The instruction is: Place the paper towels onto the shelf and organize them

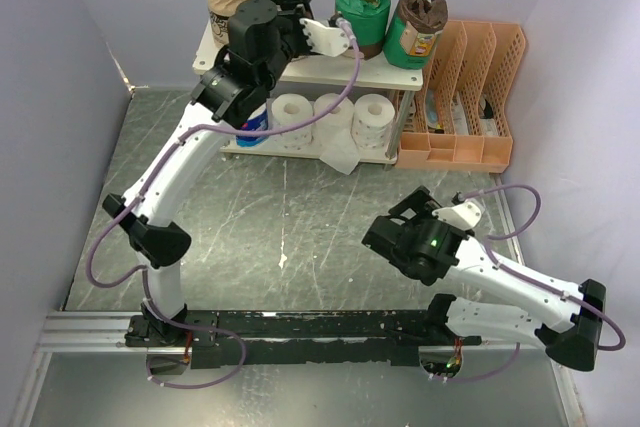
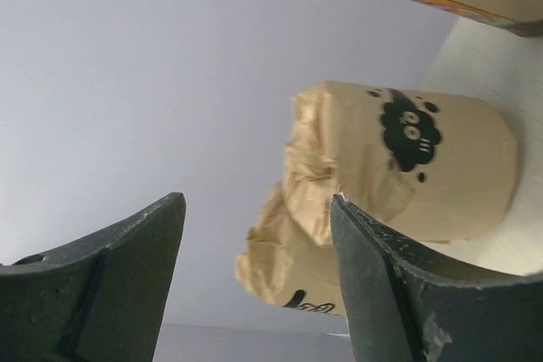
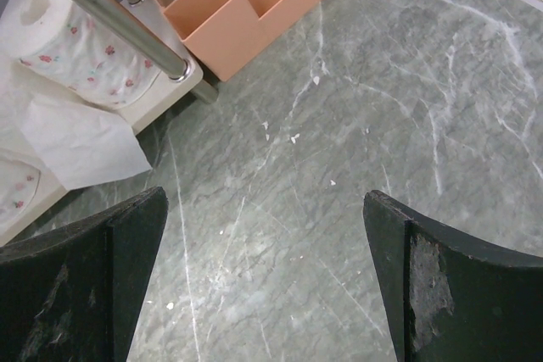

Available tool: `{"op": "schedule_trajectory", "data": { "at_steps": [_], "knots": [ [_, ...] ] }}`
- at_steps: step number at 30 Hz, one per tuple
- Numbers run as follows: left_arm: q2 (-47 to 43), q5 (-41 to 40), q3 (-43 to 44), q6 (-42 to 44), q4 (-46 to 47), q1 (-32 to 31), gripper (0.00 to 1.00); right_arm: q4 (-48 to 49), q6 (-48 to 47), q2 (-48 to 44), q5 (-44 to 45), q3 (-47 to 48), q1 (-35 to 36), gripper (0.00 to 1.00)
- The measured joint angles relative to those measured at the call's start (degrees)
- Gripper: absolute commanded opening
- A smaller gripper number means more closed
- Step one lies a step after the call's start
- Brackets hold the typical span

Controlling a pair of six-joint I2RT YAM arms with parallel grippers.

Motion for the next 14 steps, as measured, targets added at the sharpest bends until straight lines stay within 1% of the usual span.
{"op": "schedule_trajectory", "data": {
  "at_steps": [2, 5, 8, 12, 14],
  "knots": [
    [-1.8, -0.9, -1.3, 0.1, 3.1, -0.6, 0.85, 0.0, 0.0, 0.1, -0.2, 0.3, 0.0, 1.0],
    [-4.5, -3.3, -2.6, -0.1, 9.8, -2.5, 0.86, 0.5, -1.0, 0.1, -0.6, 0.4, 0.0, 1.0],
    [-5.7, -6.4, -1.0, -0.3, 18.6, -4.3, 0.9, 2.1, -2.9, 0.0, -0.6, 0.4, 0.0, 1.0],
    [-7.6, -9.7, -0.4, 1.5, 30.5, -5.3, 0.91, 4.8, -5.6, -0.5, -0.7, 0.4, 0.0, 0.99],
    [-8.6, -11.3, -0.9, 3.0, 36.1, -5.7, 0.91, 5.6, -6.6, -0.6, -0.8, 0.4, 0.0, 1.0]
  ]
}}
